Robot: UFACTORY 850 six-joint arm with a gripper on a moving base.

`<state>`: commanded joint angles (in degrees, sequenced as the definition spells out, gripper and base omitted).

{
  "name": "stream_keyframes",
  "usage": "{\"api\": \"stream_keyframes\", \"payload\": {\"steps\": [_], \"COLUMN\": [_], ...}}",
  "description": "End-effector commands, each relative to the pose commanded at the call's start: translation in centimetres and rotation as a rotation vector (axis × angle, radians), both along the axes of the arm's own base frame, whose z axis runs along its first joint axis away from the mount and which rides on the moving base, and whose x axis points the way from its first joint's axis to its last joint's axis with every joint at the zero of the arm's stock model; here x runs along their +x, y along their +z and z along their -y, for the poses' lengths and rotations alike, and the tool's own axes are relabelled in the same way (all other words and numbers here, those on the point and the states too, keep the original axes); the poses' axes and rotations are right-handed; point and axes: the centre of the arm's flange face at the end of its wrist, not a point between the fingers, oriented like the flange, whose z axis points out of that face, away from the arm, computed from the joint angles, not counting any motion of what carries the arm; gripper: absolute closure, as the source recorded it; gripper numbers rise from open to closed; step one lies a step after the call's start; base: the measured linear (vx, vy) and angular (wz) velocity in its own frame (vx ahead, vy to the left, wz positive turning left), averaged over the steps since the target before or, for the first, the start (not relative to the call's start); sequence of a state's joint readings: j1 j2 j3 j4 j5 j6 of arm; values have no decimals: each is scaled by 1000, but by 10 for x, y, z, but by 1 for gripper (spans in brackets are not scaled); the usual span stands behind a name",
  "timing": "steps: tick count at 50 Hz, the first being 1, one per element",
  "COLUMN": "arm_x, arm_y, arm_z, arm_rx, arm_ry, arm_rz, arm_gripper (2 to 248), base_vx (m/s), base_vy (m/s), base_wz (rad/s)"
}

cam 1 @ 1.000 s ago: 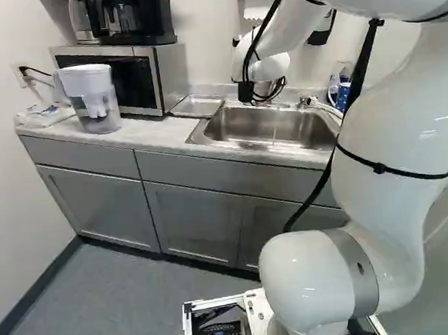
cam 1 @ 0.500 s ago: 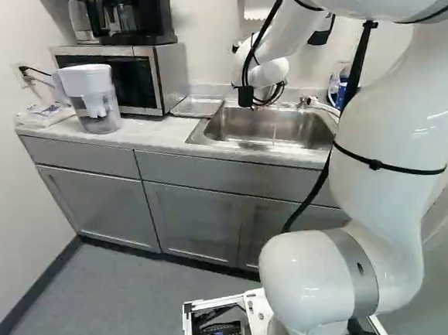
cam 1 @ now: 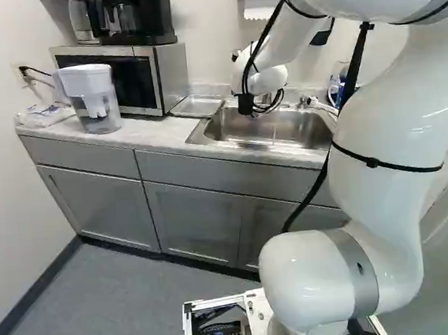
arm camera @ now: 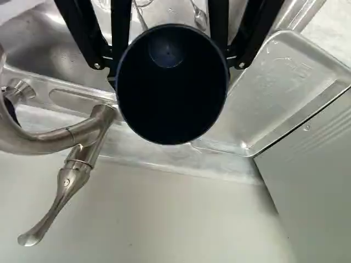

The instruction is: Rinse the cup and place it in the tray

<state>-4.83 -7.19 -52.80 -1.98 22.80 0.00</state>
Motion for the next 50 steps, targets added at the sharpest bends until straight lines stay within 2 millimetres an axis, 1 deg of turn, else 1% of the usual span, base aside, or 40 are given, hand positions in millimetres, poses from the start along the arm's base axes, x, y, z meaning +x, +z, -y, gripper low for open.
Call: {"api": "stream_keyframes", "payload": {"steps": [42, 50], "arm_x": [-28, -26], "arm_y": [-37, -44], "arm_z": [-5, -5], "arm_rx": [2, 2], "arm_ry": [8, 8], "arm_rz": [8, 11], "arm_gripper": [125, 125], "base_vx": [0, 0], "base_vy": [0, 0], "base_wz": [0, 0]}}
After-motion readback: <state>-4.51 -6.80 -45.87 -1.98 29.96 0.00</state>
